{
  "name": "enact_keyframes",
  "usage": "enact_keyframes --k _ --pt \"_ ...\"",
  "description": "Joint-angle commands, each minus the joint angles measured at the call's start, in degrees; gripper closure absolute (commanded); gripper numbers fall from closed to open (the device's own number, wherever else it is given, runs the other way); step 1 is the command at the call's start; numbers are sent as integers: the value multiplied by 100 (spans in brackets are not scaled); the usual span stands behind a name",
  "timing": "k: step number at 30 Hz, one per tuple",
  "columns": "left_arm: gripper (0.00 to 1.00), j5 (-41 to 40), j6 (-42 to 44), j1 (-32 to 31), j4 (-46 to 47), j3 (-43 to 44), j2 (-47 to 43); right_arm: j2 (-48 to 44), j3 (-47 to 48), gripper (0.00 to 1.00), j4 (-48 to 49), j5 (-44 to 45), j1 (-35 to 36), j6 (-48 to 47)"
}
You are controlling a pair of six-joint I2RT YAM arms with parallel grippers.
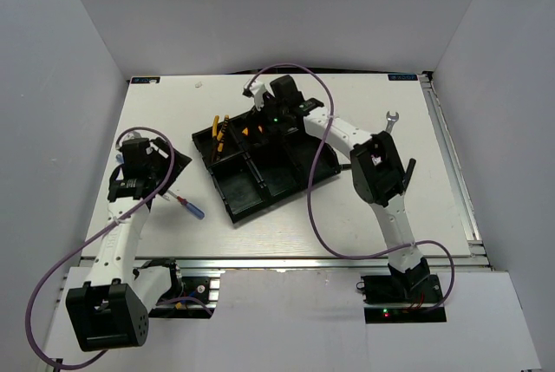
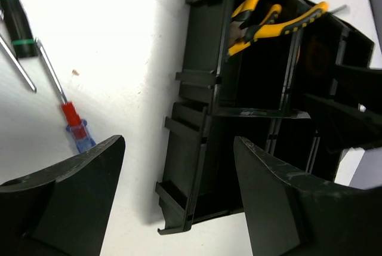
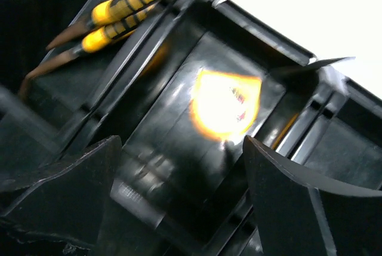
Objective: Sort the tools into containers
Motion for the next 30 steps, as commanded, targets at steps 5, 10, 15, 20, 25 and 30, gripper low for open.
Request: enact_keyframes --k 5,10,15,20,25,30 --pt "24 -211 -686 43 -658 -88 244 -1686 -929 10 -231 -1754 -379 -547" --pt "36 -317 -932 43 -992 -79 463 -2804 -2335 11 -424 -2828 -818 -1436" --pt "42 -624 -1012 35 -1186 -44 928 -3728 -3267 11 -723 -3154 -1344 -1921" --pt "38 -765 -924 35 -1160 105 1692 -4281 -3962 11 -776 -3137 -1802 -1868" --pt "33 -880 -660 35 -1107 316 2151 -4607 -4375 11 -776 -3092 -2207 -1833" --pt "32 -871 -589 43 -993 387 2519 -4783 -4578 11 -846 -3101 -2514 -1842"
